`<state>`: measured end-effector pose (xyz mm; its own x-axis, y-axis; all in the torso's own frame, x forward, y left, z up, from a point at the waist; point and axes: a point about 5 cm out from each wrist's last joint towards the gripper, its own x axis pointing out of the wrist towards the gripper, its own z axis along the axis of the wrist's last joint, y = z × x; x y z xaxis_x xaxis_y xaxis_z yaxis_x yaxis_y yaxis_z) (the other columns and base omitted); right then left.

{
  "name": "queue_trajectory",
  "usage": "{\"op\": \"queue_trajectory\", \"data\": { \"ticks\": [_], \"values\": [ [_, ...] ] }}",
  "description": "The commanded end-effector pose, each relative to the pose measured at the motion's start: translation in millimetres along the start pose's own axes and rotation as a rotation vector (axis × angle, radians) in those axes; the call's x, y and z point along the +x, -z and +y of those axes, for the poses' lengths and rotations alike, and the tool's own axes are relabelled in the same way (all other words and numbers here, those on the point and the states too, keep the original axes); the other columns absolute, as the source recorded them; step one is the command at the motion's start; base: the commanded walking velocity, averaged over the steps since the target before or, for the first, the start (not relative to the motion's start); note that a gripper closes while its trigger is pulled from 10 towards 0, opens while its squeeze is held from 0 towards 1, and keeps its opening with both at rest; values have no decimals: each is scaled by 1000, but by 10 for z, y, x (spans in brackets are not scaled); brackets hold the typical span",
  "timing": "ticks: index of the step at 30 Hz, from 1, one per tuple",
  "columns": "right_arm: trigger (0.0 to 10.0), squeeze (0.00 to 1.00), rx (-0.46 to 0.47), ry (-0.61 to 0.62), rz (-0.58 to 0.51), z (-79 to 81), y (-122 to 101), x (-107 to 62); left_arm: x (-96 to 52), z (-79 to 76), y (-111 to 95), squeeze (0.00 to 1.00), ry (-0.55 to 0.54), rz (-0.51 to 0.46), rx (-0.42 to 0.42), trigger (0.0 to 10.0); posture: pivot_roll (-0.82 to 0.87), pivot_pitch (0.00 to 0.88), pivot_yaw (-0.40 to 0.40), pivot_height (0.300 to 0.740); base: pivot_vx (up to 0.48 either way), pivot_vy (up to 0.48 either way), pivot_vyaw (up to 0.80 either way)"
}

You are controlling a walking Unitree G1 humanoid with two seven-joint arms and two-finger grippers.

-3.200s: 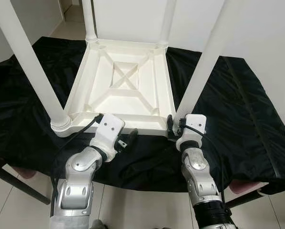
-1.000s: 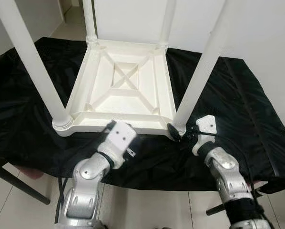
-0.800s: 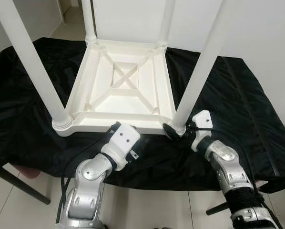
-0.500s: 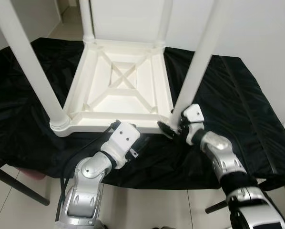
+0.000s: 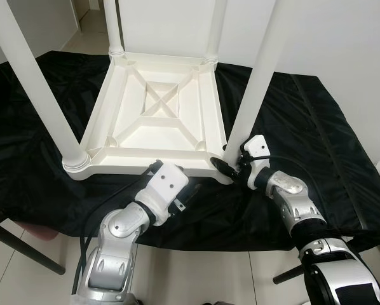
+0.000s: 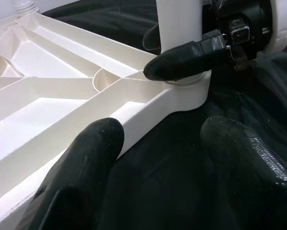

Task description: Building children table

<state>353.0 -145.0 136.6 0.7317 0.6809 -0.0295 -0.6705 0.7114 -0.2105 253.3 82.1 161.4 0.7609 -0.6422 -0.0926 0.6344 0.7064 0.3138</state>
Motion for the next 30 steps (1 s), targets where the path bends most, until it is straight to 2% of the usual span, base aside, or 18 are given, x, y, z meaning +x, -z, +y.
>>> {"op": "queue_trajectory", "data": {
  "ticks": [1, 5, 10, 11, 14, 15, 18, 22, 23, 24, 27, 30],
  "values": [
    [10000, 0, 36, 5, 11, 35, 54, 17, -6, 0, -11, 0, -22, -1, -1, 10000, -42, 103, -24, 740, 0, 0, 0],
    [10000, 0, 37, 45, -4, 38, 41, 10, -8, -7, -12, 0, -20, 0, 0, 10000, -49, 110, -23, 740, 0, 0, 0],
    [10000, 0, 37, 232, -1, 72, 66, -6, -15, -31, -3, 0, -13, 4, -3, 10000, -57, 119, -22, 740, 0, 0, 0],
    [10000, 0, 37, 232, -1, 72, 66, -6, -15, -31, -3, 0, -13, 4, -3, 10000, -57, 119, -22, 740, 0, 0, 0],
    [10000, 0, 59, 294, -14, 144, 69, -3, -15, -38, -2, 0, -11, 5, -5, 10000, -60, 121, -22, 740, 0, 0, 0],
    [10000, 0, 86, 352, -29, 255, 63, 7, -19, -48, 2, 0, -9, 6, -7, 10000, -61, 122, -25, 740, 0, 0, 0],
    [10000, 0, 93, 365, -31, 272, 62, 9, -18, -49, 3, 0, -9, 6, -7, 10000, -61, 122, -25, 740, 0, 0, 0],
    [10000, 0, 140, 537, -32, 441, 44, 21, -28, -58, 11, 0, -10, 9, -13, 10000, -62, 126, -29, 740, 0, 0, 0],
    [10000, 0, 140, 537, -32, 441, 44, 21, -28, -58, 11, 0, -10, 9, -13, 10000, -62, 126, -29, 740, 0, 0, 0],
    [10000, 0, 148, 609, -36, 520, 24, 25, -31, -61, 14, 0, -11, 10, -14, 10000, -58, 130, -29, 740, 0, 0, 0],
    [10000, 0, 182, 657, -52, 630, -7, 51, -28, -52, 16, 0, -21, 12, -14, 10000, -57, 131, -23, 740, 0, 0, 0],
    [10000, 0, 173, 632, -63, 694, -42, 89, -19, -31, 11, 0, -40, 11, -13, 10000, -58, 130, -18, 740, 0, 0, 0]
  ]
}}
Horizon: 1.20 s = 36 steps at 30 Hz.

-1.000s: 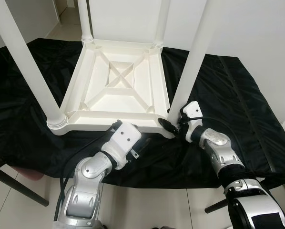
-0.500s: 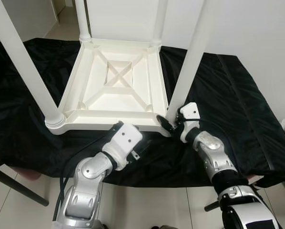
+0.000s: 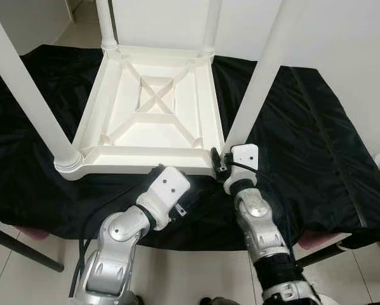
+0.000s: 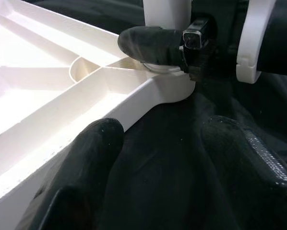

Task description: Building children table

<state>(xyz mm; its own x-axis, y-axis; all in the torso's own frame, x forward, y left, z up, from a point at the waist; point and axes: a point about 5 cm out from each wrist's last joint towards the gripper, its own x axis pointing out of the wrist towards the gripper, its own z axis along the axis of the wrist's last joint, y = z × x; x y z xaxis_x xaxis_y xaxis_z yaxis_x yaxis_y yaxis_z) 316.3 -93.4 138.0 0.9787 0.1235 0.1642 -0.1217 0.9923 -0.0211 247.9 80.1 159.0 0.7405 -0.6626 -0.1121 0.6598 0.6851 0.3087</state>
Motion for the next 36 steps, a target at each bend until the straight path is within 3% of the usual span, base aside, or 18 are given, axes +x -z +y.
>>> {"op": "queue_trajectory", "data": {
  "ticks": [1, 2, 3, 6, 7, 9, 10, 17, 36],
  "values": [
    [10000, 0, 19, -14, 52, 59, 102, -47, 15, 44, -4, 0, -86, 0, -13, 10000, -59, 129, -16, 740, 0, 0, 0],
    [10000, 0, 19, -14, 52, 59, 102, -47, 15, 44, -4, 0, -86, 0, -13, 10000, -59, 129, -16, 740, 0, 0, 0],
    [10000, 1000, 33, -17, 41, 36, 68, -52, 29, 76, -23, 0, -99, -8, -17, 10000, -59, 124, -13, 740, 0, 0, 0],
    [10000, 1000, 24, -12, 31, 22, 52, -56, 29, 92, -33, 0, -105, -13, -18, 10000, -59, 123, -11, 740, 0, 0, 0],
    [10000, 925, 6, -14, 22, 32, 21, -76, 25, 108, -38, 0, -109, -16, -18, 10000, -58, 123, -8, 740, 0, 0, 0],
    [10000, 925, 1, -17, 21, 46, 7, -90, 21, 111, -38, 0, -108, -16, -17, 10000, -58, 123, -8, 740, 0, 0, 0],
    [10000, 0, 5, -20, 21, 60, -2, -110, 18, 114, -39, 0, -108, -17, -16, 10000, -59, 123, -5, 740, 0, 0, 0],
    [10000, 0, -11, -13, 15, 84, -9, -181, 9, 125, -55, 0, -116, -30, -30, 10000, -71, 127, -2, 740, 0, 0, 0],
    [10000, 0, -5, 5, 28, 55, -31, -158, 49, 107, -58, 0, -105, -32, -23, 10000, -82, 127, -9, 740, 0, 0, 0]
  ]
}}
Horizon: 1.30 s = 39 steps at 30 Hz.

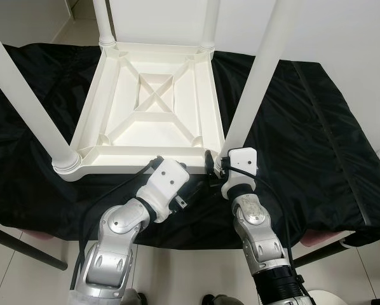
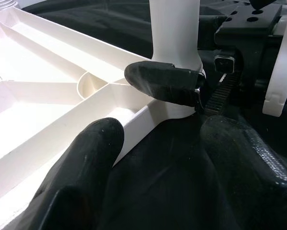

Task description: Building children table

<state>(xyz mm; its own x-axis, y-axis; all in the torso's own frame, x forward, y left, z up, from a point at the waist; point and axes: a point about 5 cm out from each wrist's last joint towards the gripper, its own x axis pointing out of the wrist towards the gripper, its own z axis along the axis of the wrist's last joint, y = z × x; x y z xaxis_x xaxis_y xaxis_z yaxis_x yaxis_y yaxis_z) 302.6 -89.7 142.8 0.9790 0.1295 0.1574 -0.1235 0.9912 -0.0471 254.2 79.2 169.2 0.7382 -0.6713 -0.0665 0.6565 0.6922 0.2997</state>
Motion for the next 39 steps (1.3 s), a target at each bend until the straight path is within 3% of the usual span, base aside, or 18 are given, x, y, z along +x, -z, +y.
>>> {"op": "queue_trajectory", "data": {
  "ticks": [1, 28, 33, 39],
  "values": [
    [10000, 0, 18, 11, 21, 4, 35, -34, 10, 37, 34, 0, -96, 14, -10, 10000, -83, 127, -12, 740, 0, 0, 0],
    [10000, 0, -22, -21, 17, 2, 39, -32, 36, 19, 27, 0, -80, 4, -3, 10000, -86, 108, -15, 740, 0, 0, 0],
    [10000, 0, -30, -58, -3, -57, 21, -27, 18, -7, 43, 0, -51, 12, 5, 10000, -62, 103, -9, 740, 0, 0, 0],
    [10000, 0, -29, -197, -40, -249, -42, 36, -74, -50, 66, 0, 26, 29, -3, 10000, -42, 101, -22, 740, 0, 0, 0]
  ]
}}
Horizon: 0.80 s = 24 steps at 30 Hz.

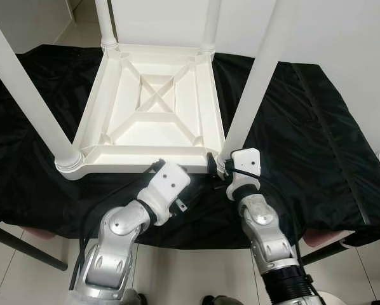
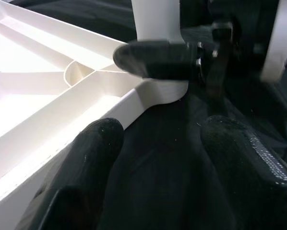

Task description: Building children table

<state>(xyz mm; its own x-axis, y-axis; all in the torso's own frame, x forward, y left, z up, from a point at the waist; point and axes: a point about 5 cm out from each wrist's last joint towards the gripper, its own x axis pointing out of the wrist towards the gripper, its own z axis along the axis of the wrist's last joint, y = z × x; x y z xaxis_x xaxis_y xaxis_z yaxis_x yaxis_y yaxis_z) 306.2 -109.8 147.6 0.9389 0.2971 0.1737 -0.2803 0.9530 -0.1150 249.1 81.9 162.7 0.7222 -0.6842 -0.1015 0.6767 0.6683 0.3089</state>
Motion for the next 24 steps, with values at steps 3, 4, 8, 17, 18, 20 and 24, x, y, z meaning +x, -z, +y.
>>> {"op": "queue_trajectory", "data": {
  "ticks": [3, 4, 8, 17, 18, 20, 24],
  "values": [
    [10000, 0, -7, -54, -17, -116, -20, 28, -40, -18, 7, 0, 4, 4, -19, 10000, -41, 100, -23, 740, 0, 0, 0],
    [10000, 0, -17, -67, -21, -149, -29, 37, -45, -17, 5, 0, 5, 4, -20, 10000, -40, 100, -24, 740, 0, 0, 0],
    [10000, 0, -35, -177, -27, -263, -69, 96, -56, -18, -6, 0, 33, 1, -44, 10000, -39, 99, -23, 740, 0, 0, 0],
    [10000, 0, -70, -390, 28, -331, -6, 239, -57, -5, -50, 0, 70, 0, -36, 10000, -39, 105, -7, 740, 0, 0, 0],
    [10000, 0, -71, -406, 34, -328, 2, 253, -57, -5, -55, 0, 72, -1, -35, 10000, -39, 105, -7, 740, 0, 0, 0],
    [4314, 0, -84, -447, 69, -333, 45, 313, -48, 8, -72, 0, 67, -2, -24, 10000, -28, 105, -10, 740, 0, 0, 0],
    [353, 0, -77, -465, 93, -357, 76, 347, -49, 22, -86, 0, 54, -4, -17, 10000, -22, 106, -14, 740, 0, 0, 0]
  ]
}}
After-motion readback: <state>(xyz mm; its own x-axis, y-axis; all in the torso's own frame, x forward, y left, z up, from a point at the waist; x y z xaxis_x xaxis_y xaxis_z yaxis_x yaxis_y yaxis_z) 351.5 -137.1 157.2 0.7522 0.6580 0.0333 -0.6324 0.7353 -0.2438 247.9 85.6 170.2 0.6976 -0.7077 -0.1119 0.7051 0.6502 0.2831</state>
